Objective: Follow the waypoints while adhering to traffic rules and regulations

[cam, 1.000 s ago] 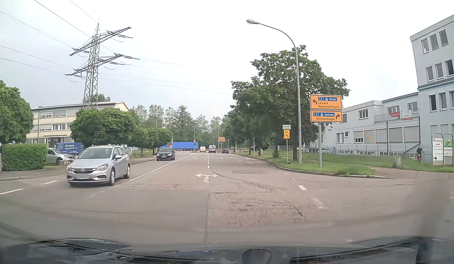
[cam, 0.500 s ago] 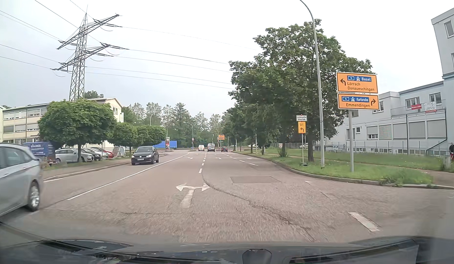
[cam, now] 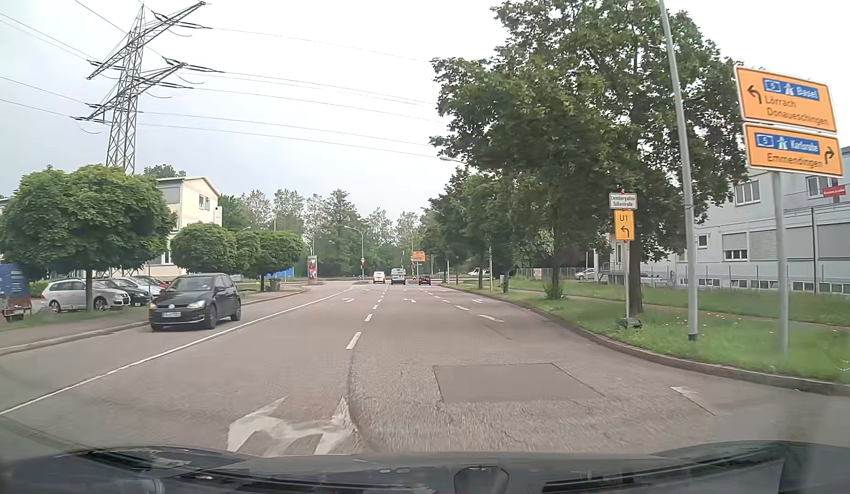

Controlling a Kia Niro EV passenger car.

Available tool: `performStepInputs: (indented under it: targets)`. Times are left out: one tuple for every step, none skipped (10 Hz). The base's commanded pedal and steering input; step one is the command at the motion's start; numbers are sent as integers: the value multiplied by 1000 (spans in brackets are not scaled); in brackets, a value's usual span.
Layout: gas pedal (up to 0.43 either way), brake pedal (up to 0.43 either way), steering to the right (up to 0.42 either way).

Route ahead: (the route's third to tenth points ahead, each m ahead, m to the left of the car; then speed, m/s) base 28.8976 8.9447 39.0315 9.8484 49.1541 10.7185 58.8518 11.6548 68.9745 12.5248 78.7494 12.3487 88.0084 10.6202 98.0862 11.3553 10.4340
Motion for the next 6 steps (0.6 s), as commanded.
performStepInputs:
  targets:
    - [98, 0, -16]
    - [98, 0, -16]
    - [98, 0, -16]
    - [98, 0, -15]
    - [98, 0, -16]
    - [98, 0, -18]
